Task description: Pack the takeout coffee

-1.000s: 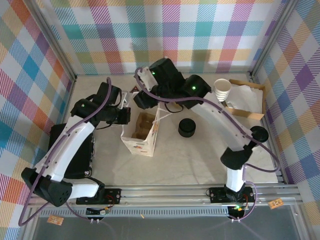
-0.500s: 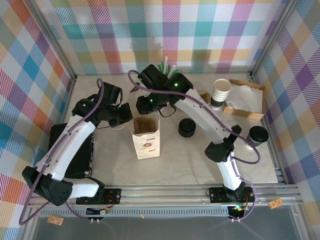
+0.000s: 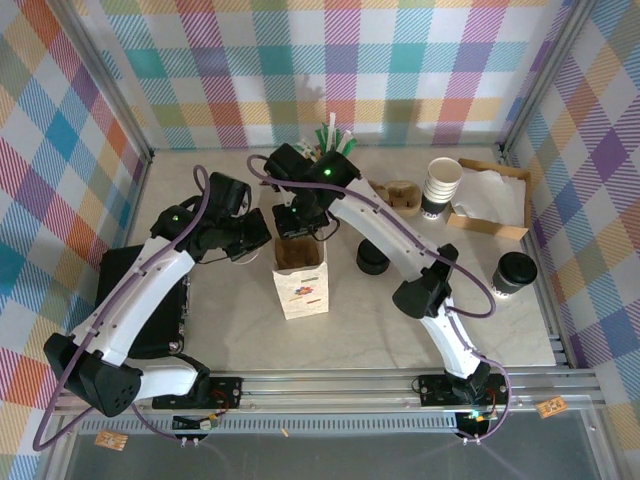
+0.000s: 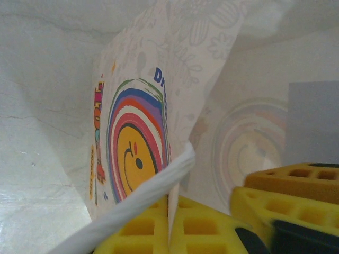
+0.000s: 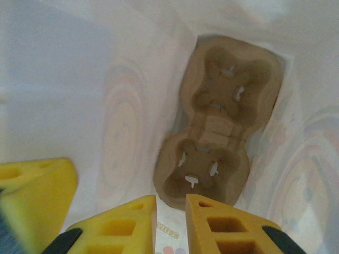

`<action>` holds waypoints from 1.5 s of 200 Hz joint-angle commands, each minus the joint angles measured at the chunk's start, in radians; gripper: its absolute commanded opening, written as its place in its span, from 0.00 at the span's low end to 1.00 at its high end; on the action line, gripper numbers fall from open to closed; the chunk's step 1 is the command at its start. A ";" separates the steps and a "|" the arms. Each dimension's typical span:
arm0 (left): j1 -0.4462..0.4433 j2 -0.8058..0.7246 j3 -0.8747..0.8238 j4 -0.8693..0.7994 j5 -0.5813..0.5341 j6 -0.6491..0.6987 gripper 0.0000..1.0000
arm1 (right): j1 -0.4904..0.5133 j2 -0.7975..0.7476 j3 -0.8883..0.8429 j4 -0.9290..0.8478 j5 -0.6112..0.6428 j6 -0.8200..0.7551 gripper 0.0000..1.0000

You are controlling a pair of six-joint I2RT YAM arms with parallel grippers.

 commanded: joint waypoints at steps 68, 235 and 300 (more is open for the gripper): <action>-0.076 -0.014 -0.016 0.018 -0.127 -0.116 0.00 | -0.005 0.065 -0.006 -0.088 -0.047 0.021 0.14; -0.088 -0.024 -0.027 0.019 -0.157 -0.129 0.00 | 0.014 0.082 -0.115 -0.105 -0.123 -0.015 0.08; -0.089 -0.040 -0.027 0.003 -0.167 -0.129 0.00 | 0.014 0.073 -0.204 -0.065 -0.140 -0.020 0.06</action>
